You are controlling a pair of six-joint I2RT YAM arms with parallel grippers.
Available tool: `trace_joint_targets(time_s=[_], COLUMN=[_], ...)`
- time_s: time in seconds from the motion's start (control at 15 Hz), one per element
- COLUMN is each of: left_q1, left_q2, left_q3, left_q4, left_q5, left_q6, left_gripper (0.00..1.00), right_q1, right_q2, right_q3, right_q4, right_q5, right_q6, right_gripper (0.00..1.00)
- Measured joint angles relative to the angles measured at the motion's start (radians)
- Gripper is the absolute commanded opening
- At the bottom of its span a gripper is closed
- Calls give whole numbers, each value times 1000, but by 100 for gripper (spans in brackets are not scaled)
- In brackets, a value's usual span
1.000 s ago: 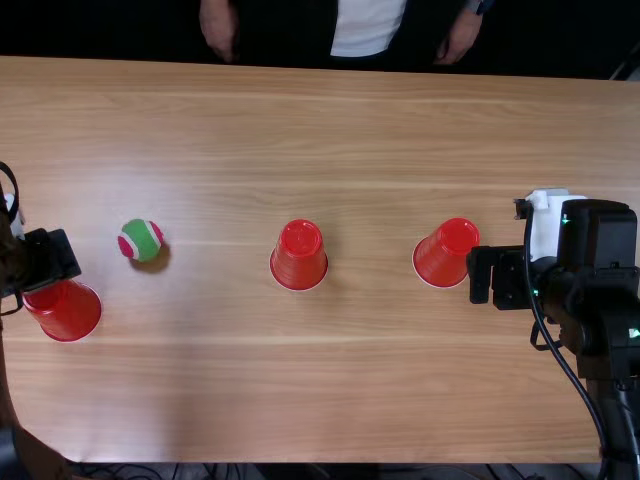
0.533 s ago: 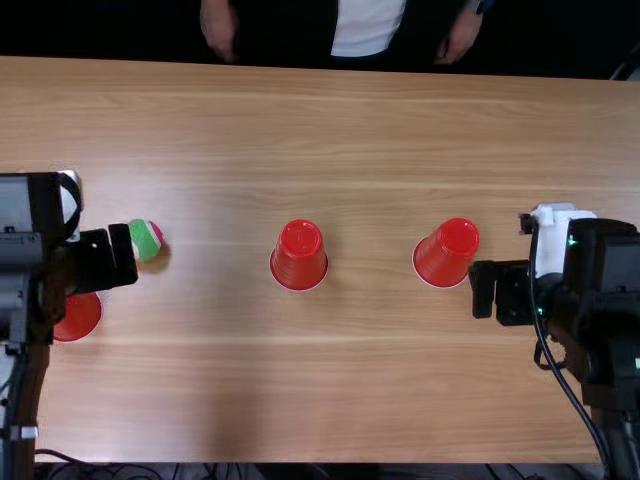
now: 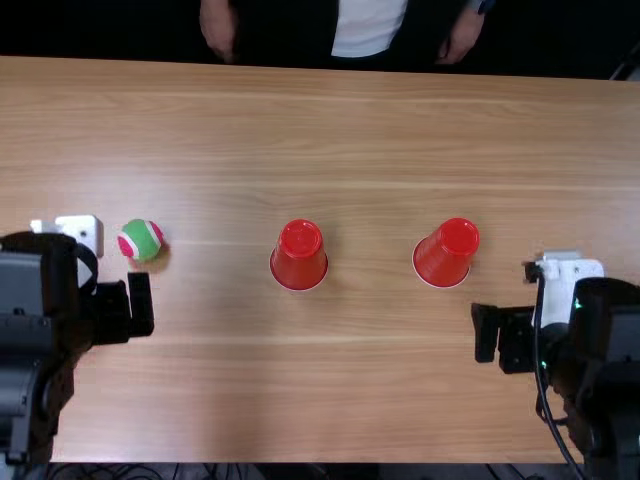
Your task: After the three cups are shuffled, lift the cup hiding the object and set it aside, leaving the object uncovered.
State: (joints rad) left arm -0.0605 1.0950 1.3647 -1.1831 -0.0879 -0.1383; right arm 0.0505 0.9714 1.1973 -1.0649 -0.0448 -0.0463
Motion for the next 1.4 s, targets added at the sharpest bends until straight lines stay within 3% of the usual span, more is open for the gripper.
trace_joint_targets(time_s=[0.13, 0.33, 0.6, 0.73, 0.93, 1.2, 1.4], left_q1=[-5, -5, -5, -5, -3, 60, 70], left_q2=[-107, -336, -583, -720, -895, -1081, -1085], left_q3=[-111, -354, -594, -724, -875, -1052, -1101], left_q4=[50, 249, 299, 412, 479, 509, 603], left_q5=[0, -2, -4, -9, -11, -13, -12], left_q6=[0, -6, -8, -9, -13, -15, -15], left_gripper=[100, 100, 100, 100, 100, 100, 100], right_q1=[0, 0, -1, -4, -57, -77, -79], right_q2=[-86, -286, -539, -666, -875, -959, -959], right_q3=[-51, -177, -339, -426, -535, -667, -706], right_q4=[29, 130, 149, 151, 246, 285, 354], right_q5=[0, 0, 0, 0, 0, 1, 1], right_q6=[0, 0, -1, -1, 8, 8, 9], right_gripper=[100, 100, 100, 100, 100, 100, 100])
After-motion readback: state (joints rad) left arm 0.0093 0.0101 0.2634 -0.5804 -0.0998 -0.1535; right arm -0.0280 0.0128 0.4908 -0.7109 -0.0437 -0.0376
